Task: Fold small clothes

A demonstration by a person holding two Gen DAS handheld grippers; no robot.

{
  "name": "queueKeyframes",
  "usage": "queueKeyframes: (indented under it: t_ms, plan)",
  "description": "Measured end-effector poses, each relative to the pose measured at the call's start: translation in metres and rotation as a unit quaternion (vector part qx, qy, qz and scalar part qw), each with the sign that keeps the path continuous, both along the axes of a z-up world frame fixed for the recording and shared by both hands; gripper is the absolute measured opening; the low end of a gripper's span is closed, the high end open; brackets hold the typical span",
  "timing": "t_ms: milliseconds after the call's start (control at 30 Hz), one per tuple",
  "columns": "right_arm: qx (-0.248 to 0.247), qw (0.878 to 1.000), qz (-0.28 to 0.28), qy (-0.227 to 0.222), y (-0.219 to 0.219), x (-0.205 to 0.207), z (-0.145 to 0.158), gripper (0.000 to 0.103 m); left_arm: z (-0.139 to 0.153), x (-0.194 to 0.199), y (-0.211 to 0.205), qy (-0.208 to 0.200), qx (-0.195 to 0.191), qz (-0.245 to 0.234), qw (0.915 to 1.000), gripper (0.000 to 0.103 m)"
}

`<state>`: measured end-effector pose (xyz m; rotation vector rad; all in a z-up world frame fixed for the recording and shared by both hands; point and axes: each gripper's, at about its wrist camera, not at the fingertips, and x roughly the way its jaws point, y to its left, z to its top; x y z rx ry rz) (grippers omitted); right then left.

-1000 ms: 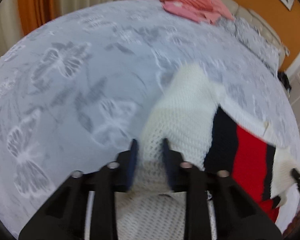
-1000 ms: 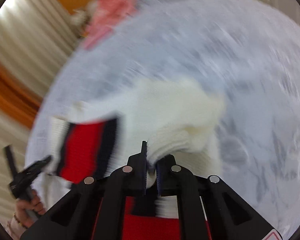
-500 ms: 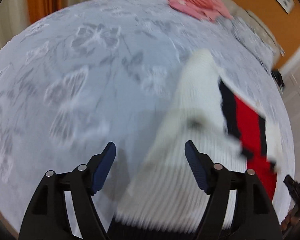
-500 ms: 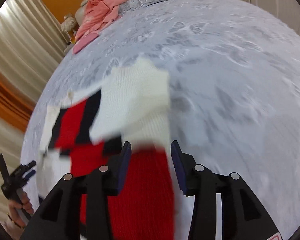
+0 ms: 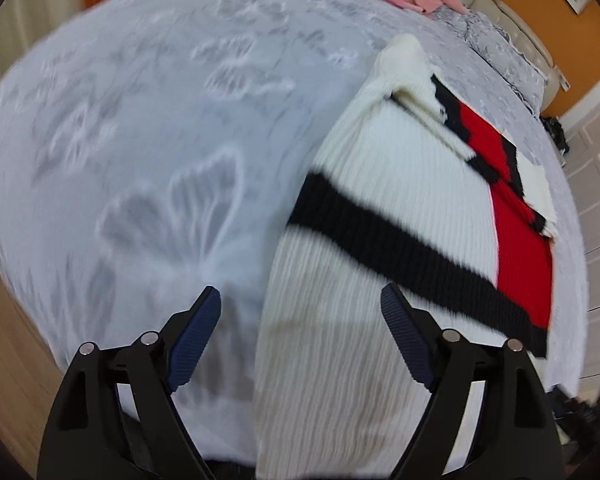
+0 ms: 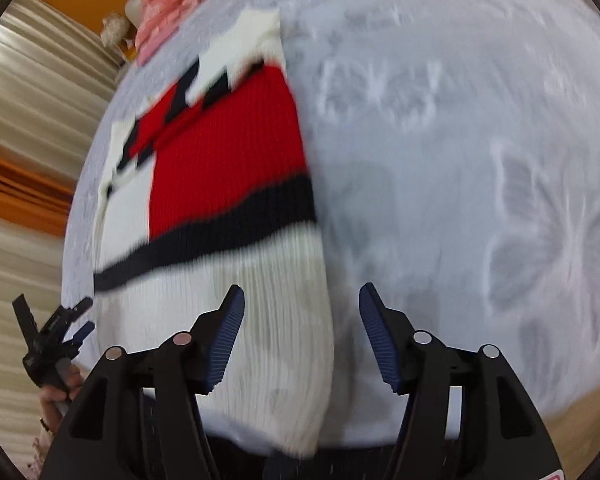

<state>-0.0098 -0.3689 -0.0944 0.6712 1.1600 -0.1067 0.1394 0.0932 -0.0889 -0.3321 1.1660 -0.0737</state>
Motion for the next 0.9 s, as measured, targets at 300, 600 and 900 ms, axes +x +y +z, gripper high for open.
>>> queueKeyframes:
  t_ms: [300,600,900]
  plan:
    - [-0.055,0.997,0.057,0.012,0.052,-0.003,-0.011,0.067,-0.01,-0.032,-0.014,0.026,0.045,-0.036,0.998,0.089]
    - [-0.053,0.997,0.051,0.019,0.056,-0.004,-0.016,0.068,-0.015,-0.031,-0.037,0.023,0.089,-0.067,0.9936,0.089]
    - [-0.073,0.996,0.051,0.018,0.06,-0.005,-0.015,0.059,-0.024,-0.017,-0.058,0.04,0.106,-0.091,0.9894,0.085]
